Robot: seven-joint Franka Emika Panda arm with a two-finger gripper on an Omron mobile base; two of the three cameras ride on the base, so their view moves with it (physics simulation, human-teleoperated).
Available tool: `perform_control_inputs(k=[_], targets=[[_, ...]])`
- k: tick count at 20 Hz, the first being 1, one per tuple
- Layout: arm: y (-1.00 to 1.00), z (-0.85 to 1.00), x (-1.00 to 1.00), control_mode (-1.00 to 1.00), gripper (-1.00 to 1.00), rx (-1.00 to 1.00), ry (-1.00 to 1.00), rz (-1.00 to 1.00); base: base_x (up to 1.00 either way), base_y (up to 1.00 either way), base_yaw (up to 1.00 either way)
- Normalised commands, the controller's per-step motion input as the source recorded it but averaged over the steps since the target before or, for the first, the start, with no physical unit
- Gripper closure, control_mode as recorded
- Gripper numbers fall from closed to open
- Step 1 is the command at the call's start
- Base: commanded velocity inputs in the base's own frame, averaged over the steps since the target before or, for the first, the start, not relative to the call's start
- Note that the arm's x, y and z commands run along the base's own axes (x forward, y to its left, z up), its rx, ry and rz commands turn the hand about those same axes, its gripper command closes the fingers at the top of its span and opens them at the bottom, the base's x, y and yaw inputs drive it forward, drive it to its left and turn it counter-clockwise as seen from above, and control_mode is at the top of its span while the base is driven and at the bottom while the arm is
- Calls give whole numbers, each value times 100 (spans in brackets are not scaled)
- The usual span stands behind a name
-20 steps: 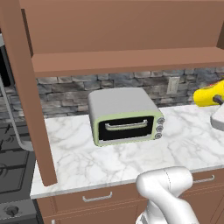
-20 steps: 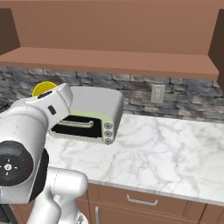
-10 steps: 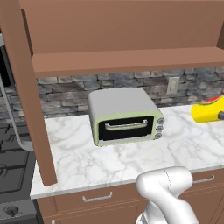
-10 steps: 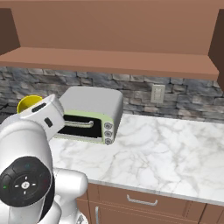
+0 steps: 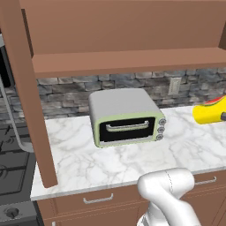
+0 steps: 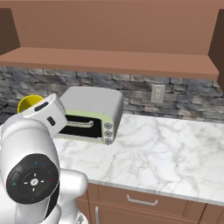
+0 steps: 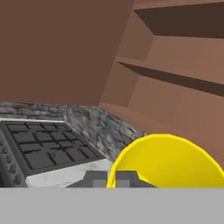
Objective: Open the cabinet directly in front. Then move the liquor and the cup to the dining counter with the candle on it.
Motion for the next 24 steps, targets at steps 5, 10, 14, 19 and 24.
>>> perform_control_inputs(k=[5, 10, 14, 19, 24], targets=[[0, 0, 0, 100, 100, 0, 0, 0, -13, -2, 1], [0, 0, 0, 100, 100, 0, 0, 0, -76, -23, 4], [0, 0, 0, 100, 100, 0, 0, 0, -95, -33, 7], [0, 0, 0, 100, 100, 0, 0, 0, -43, -23, 20], [0, 0, 0, 100, 100, 0, 0, 0, 0, -24, 39]])
